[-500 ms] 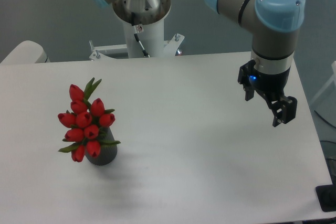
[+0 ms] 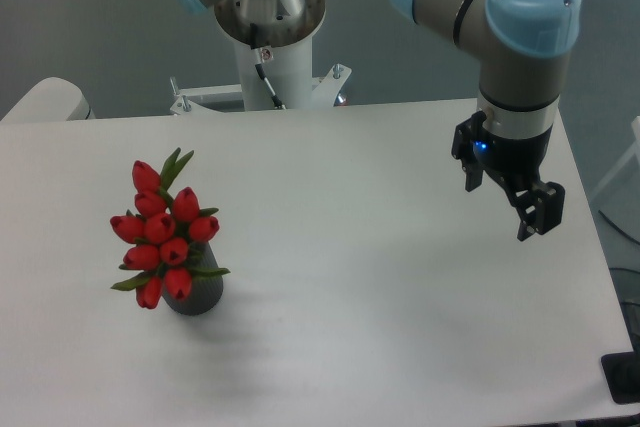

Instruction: Pick up the flowers from the vase

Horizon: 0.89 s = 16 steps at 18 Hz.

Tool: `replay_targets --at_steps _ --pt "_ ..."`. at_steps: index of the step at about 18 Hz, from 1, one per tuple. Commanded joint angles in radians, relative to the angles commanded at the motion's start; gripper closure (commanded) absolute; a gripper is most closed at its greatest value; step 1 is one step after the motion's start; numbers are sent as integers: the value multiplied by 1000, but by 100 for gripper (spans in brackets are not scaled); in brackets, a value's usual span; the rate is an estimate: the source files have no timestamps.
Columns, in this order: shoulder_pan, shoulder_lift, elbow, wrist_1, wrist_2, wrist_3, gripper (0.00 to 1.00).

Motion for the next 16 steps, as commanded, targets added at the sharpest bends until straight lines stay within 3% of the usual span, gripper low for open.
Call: replay_targets --at_steps 4,11,14,16 --pt "18 35 -51 -2 -135 -72 0" --pt "-51 78 -141 5 -227 -202 0" --pt "-52 133 -238 8 -336 -253 0" --pt "-46 185 -354 14 -384 -262 0"
